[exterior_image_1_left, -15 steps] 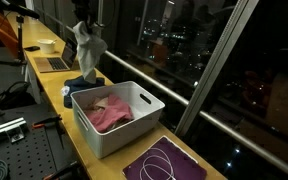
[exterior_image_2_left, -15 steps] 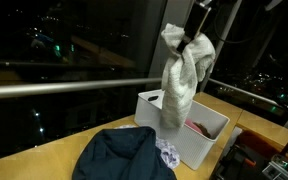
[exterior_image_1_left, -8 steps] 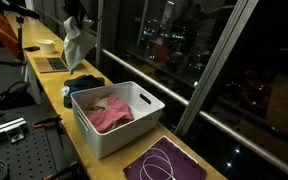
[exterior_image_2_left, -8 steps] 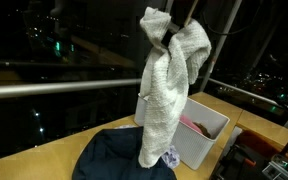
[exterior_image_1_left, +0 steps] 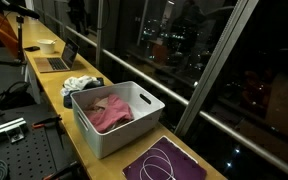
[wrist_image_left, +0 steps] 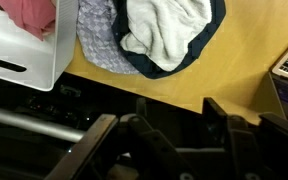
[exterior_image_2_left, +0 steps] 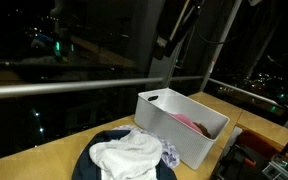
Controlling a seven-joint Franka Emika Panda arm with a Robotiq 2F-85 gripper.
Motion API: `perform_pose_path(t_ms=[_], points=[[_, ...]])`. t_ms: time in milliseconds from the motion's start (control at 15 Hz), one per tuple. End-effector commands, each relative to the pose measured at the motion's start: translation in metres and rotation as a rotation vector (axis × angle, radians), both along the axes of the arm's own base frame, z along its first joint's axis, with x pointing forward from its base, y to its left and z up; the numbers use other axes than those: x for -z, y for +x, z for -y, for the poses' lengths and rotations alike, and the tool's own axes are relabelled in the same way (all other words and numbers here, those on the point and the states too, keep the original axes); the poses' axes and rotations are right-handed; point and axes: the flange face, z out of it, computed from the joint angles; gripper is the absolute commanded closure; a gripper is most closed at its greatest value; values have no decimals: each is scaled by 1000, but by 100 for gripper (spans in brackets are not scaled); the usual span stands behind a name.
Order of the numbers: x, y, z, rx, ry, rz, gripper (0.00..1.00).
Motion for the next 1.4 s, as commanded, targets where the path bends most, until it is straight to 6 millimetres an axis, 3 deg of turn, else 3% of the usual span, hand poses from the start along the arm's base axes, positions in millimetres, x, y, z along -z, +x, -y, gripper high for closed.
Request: perform_pose_path(t_ms=[0, 133, 333, 667, 1067, 1333], points=[[-4, 16, 37, 45, -8, -6, 8], [6, 30, 70, 87, -14, -12, 0], [34, 54, 129, 153, -33, -29, 0], [107, 77, 203, 233, -66, -57, 0], [209, 99, 233, 274, -73, -99, 0], [263, 112, 246, 292, -91, -124, 0]])
